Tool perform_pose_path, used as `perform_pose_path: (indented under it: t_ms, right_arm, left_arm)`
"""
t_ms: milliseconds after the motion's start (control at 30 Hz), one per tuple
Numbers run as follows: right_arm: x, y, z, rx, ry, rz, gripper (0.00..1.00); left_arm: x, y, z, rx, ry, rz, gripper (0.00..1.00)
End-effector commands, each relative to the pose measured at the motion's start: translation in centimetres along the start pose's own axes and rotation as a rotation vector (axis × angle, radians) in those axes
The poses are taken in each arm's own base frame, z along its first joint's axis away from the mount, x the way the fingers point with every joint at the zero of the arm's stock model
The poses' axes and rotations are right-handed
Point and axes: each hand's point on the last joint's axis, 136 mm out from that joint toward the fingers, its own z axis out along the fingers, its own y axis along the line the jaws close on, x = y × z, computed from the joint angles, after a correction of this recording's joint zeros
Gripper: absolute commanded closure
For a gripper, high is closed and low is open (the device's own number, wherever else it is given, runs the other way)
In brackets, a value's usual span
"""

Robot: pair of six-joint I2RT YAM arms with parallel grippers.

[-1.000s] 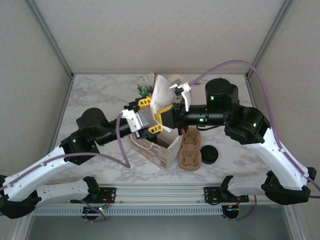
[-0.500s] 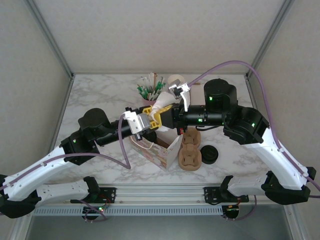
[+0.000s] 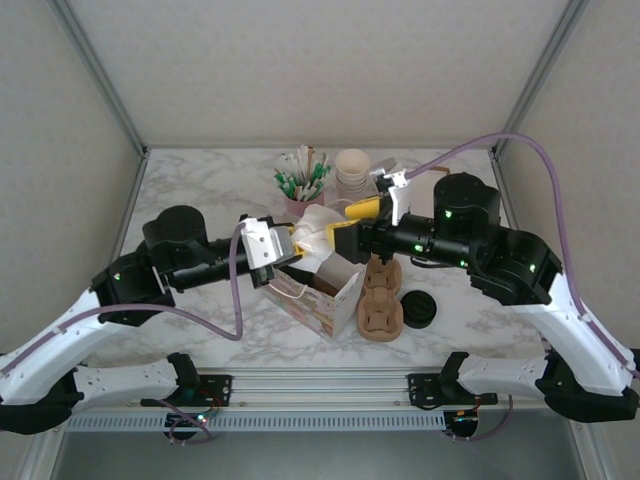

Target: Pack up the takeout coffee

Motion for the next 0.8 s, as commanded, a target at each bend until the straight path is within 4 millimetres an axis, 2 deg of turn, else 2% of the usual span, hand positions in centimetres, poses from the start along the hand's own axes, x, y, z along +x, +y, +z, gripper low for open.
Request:
perform_pose_path:
  t_ms: [0,233,367,600,633,700,767]
  right_arm:
    - [-0.9,-1.5,-1.1,0.090,-0.084,-0.014,0.28]
    - [-0.3,-5.2,-4.8,0.278,-0.201,0.024,0.26]
    - [1.0,-7.5,-7.2,0.385,-0.250,0.054,0.26]
    - [2.9,-9.6,-9.7,0.490,-0.270,0.094,0.25]
    - [3.1,-9.8,-10.0,0.501,-0.272,0.097,0.25]
    - [3.3,-10.1,-10.4,0.517,-0.278,0.106,0.24]
    - [3.5,-10.5,-10.7,0.535,-0.289,0.113,0.24]
  left_arm:
    - [2.6,-1.3,0.2,0.069,0.155,-0.027,0.94]
    - [4.6,-0.4,1.9,0.099,0.332,0.019,0.96]
    - [6.4,-0.1,3.3,0.147,0.439,0.009,1.00]
    - [8.4,-0.1,4.7,0.218,0.531,0.005,1.00]
    - [8.5,-0.3,4.8,0.238,0.534,-0.003,0.99]
    - [8.6,-0.9,4.8,0.277,0.535,-0.015,0.90]
    - [8.9,-1.2,5.0,0.293,0.543,-0.014,0.88]
